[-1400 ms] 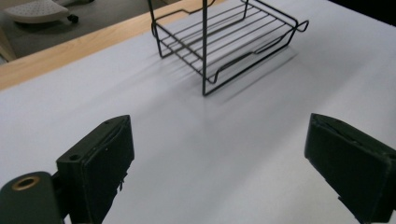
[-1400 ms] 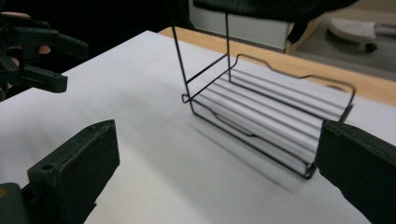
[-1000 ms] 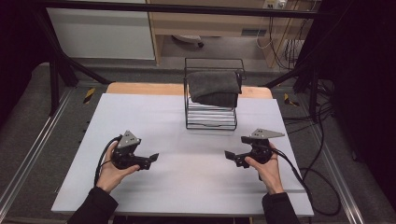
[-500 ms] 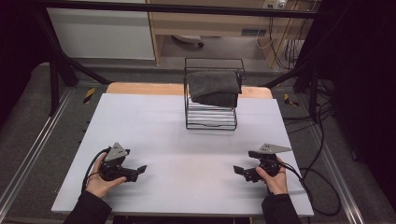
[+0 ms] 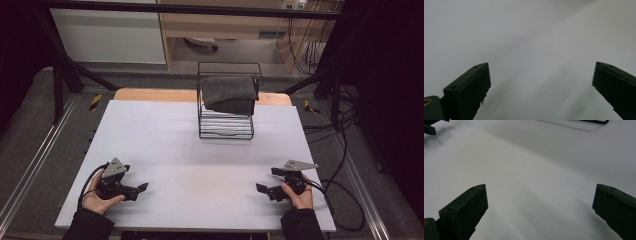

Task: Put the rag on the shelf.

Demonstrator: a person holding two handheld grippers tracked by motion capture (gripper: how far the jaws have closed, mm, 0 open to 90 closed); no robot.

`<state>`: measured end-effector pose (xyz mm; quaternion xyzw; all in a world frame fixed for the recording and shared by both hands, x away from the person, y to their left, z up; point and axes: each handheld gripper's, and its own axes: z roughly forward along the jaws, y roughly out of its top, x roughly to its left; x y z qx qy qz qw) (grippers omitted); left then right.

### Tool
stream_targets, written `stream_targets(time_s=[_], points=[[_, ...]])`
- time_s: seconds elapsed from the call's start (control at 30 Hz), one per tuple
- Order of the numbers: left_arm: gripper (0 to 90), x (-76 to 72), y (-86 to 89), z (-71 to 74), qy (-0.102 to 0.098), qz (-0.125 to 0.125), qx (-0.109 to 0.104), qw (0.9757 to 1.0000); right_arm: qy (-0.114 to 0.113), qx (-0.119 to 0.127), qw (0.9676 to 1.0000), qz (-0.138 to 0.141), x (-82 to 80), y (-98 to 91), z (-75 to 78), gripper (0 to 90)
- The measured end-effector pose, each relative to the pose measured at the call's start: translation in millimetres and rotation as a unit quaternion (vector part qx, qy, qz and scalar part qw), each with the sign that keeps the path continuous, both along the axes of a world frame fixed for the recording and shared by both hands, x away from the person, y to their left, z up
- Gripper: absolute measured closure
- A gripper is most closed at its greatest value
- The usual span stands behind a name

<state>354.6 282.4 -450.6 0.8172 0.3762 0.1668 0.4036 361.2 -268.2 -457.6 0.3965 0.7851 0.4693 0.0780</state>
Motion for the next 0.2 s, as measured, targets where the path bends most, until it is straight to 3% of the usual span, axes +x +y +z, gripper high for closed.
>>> stream_targets(time_s=[0.2], points=[[1.9, 0.0, 0.7, -1.4, 0.004, -0.002, -0.003, 1.0, 0.001, -0.006, 1.0, 0.0, -0.2, 0.0, -0.4, 0.9]])
